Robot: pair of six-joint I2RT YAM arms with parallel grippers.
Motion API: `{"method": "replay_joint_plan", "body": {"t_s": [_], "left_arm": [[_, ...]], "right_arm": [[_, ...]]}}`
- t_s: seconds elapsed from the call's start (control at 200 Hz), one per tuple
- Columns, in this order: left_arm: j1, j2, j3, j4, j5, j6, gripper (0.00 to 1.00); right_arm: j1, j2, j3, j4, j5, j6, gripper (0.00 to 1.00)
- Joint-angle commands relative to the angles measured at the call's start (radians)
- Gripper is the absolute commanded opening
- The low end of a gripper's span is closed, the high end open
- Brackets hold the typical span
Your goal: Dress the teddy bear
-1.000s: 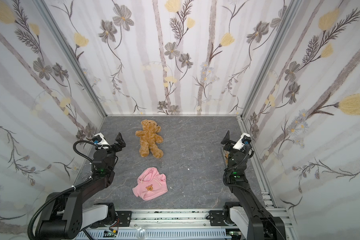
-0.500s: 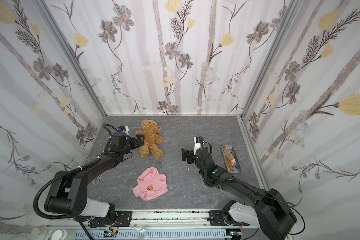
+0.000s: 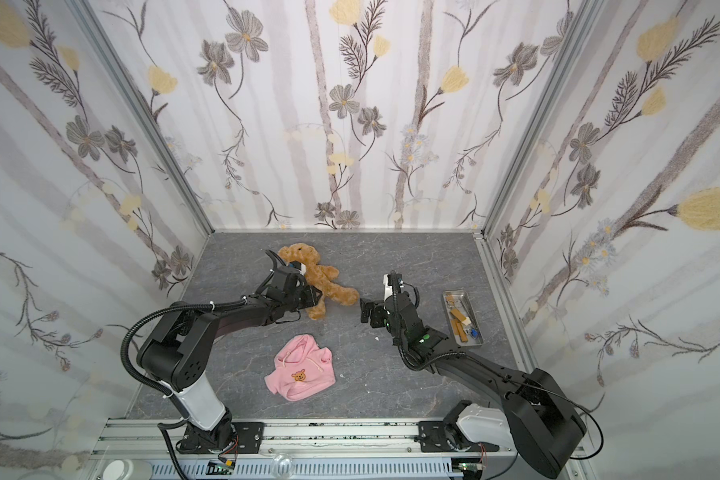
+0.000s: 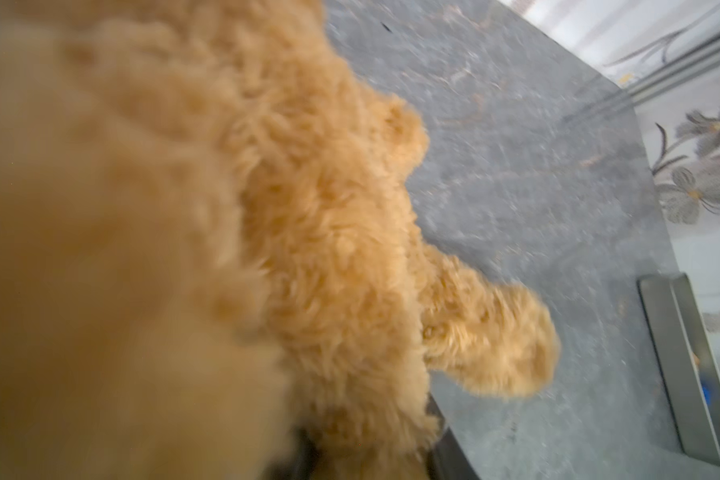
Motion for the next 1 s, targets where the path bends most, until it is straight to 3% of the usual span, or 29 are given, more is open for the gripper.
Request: {"method": "replay_joint_plan", "body": {"t_s": [0.0,0.165,0.29,0.39,0.52,0.619,0.724,0.849,0.999], "left_arm": [[-0.107,0.012,-0.008,0.082,-0.024,-0.113,0.26],[-0.309,0.053,0.019,0.144,-0.079,-0.246,0.3],[-0.435,0.079,0.08,0.156,-0.085,-0.284,0.43],[-0.48,0.063,0.103,0.155,-0.053,-0.266,0.58],[-0.467,-0.054,0.006,0.138,-0.067,-0.23,0.78],[-0.421,-0.199,-0.101,0.041,-0.123,-0.184,0.84],[-0.355,-0.388,-0.194,-0.171,-0.201,-0.13,0.84],[-0.297,-0.612,-0.311,-0.367,-0.233,-0.157,0.84],[-0.28,-0.66,-0.345,-0.468,-0.209,-0.161,0.79]], "right_arm": [[-0.034,-0.04,0.0,-0.029,0.073,-0.02,1.0],[-0.153,-0.112,-0.012,-0.062,0.052,-0.037,1.0],[-0.23,-0.166,-0.025,-0.074,0.049,-0.052,1.0],[-0.254,-0.192,-0.03,-0.094,0.061,-0.063,1.0],[-0.253,-0.211,-0.026,-0.141,0.036,-0.086,1.0],[-0.239,-0.226,-0.044,-0.143,-0.007,-0.078,1.0],[-0.203,-0.232,-0.064,-0.136,-0.031,-0.072,1.0],[-0.168,-0.214,-0.067,-0.133,-0.03,-0.071,1.0],[-0.158,-0.157,-0.054,-0.095,-0.044,-0.065,1.0]]}}
